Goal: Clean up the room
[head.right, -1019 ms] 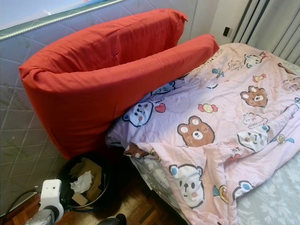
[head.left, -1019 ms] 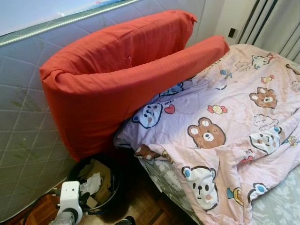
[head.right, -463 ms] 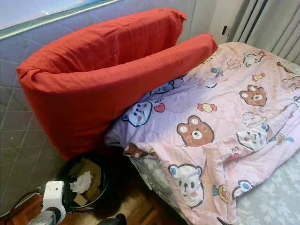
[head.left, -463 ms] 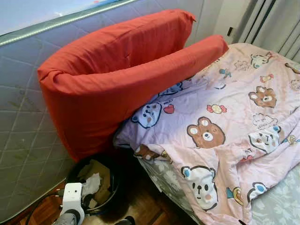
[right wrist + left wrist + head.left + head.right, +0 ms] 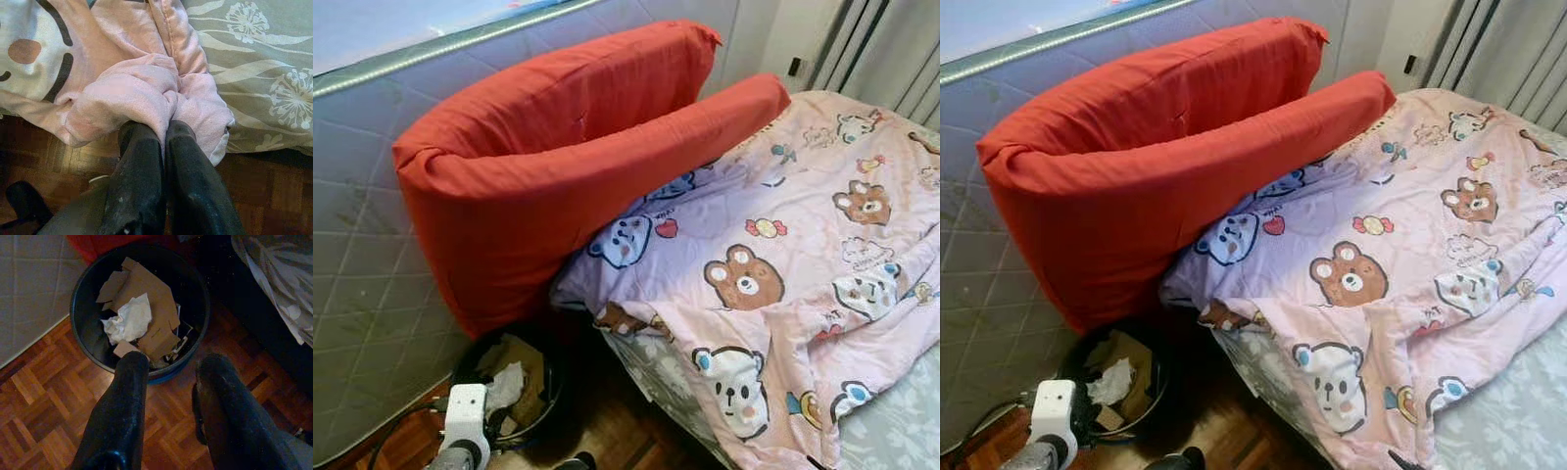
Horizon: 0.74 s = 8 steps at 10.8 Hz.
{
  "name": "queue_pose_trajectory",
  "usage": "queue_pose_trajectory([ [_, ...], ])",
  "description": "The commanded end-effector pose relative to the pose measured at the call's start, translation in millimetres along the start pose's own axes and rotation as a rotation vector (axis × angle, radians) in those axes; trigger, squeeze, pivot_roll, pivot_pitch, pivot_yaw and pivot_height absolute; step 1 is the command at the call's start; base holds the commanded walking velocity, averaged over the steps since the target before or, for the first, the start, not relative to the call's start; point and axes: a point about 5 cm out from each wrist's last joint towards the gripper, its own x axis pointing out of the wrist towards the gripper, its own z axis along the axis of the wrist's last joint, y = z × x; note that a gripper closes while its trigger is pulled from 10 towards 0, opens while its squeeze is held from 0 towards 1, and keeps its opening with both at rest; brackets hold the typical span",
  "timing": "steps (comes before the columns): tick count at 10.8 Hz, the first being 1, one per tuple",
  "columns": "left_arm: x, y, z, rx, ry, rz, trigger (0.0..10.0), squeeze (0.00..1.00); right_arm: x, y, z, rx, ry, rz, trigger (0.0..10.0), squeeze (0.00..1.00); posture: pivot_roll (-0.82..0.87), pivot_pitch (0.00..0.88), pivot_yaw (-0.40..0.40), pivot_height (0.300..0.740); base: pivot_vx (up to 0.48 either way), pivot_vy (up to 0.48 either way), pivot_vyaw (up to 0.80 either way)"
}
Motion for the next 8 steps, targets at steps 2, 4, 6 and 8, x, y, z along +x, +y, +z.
queue_pose_trajectory([
  [2,-2.5,3.9,-7.5,-0.001,0.041,0.01,10.0,0.0,-0.7,-0.5,-1.3,-0.002,0.0,-0.005,10.0,0.0,0.16,0.129,0.003,0.74,-0.349,0.0,0.0],
  [4,-2.8,4.3,-8.6,0.0,0.05,0.012,10.0,0.0,-0.4,1.0,-0.7,0.0,-0.003,-0.001,10.0,0.0,0.16,0.135,0.003,0.74,-0.371,0.0,0.0],
  [6,-2.5,4.2,-8.2,0.001,0.048,0.016,10.0,0.0,0.0,0.8,0.8,0.001,-0.012,-0.014,10.0,0.0,0.16,0.139,0.0,0.74,-0.304,0.0,0.0],
  [8,-2.4,4.5,-8.3,0.007,0.052,0.021,10.0,0.0,1.3,3.5,4.5,0.008,-0.026,-0.003,10.0,0.0,0.16,0.137,0.001,0.74,0.0,0.0,0.0],
])
